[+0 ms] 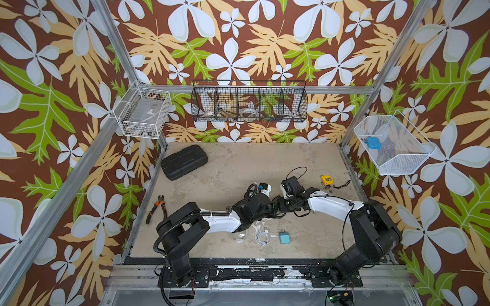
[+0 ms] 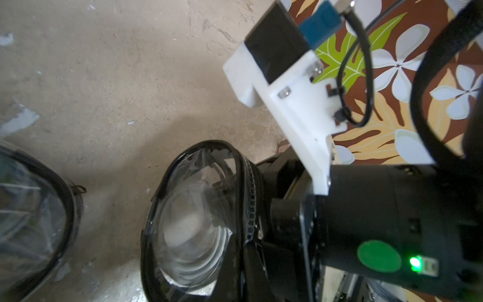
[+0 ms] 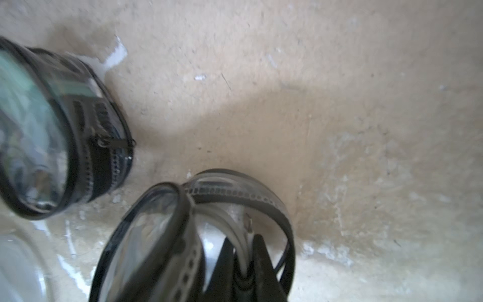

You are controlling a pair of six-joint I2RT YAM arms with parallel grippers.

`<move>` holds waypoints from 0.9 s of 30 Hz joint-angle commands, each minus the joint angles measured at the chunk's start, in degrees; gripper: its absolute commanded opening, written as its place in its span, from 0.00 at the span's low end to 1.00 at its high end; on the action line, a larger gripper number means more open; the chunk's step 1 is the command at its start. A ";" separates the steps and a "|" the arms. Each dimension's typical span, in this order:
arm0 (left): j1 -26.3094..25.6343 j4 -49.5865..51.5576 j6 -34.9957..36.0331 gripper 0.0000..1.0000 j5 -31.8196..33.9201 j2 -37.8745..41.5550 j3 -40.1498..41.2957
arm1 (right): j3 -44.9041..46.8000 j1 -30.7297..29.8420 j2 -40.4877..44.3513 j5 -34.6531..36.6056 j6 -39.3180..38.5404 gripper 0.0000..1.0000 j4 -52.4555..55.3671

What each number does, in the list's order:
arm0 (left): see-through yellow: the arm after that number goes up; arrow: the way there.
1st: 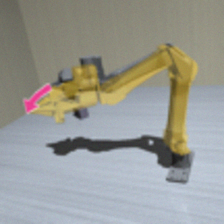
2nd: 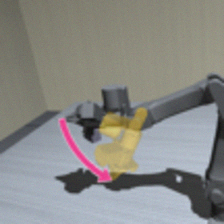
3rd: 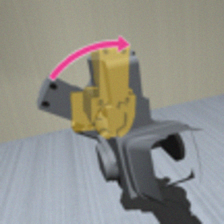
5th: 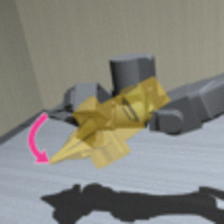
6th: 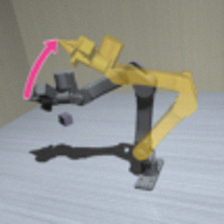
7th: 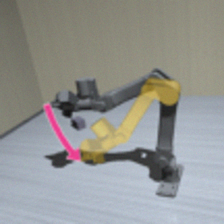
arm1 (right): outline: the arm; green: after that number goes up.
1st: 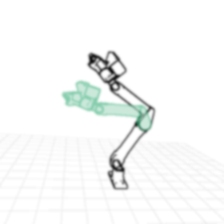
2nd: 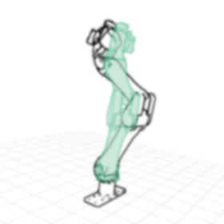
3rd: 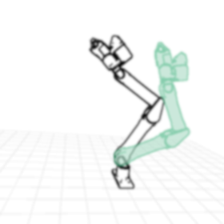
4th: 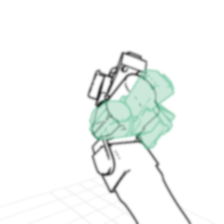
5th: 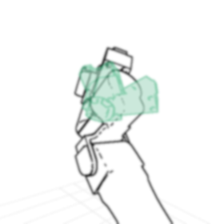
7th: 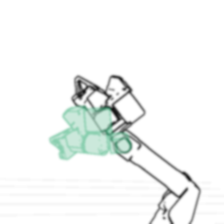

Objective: Pack away charging kits
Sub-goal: Place the charging cable in the storage bag.

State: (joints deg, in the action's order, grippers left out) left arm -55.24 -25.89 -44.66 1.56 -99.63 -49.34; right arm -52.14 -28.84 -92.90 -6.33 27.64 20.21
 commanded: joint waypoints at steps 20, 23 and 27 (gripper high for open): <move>-0.99 9.80 5.01 0.00 9.45 -1.81 -5.14 | 5.56 15.04 14.94 -7.87 0.14 0.65 3.32; -1.58 10.50 5.35 0.00 10.26 -1.28 -5.40 | 6.99 17.91 17.42 -5.67 0.64 0.72 4.83; -1.72 10.34 5.90 0.00 10.13 -0.58 -5.19 | 8.97 21.23 19.18 -3.29 2.62 0.77 5.59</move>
State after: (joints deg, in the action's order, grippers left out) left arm -56.88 -15.53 -39.99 10.39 -100.82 -54.37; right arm -44.27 -9.74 -74.50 -11.92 28.12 24.43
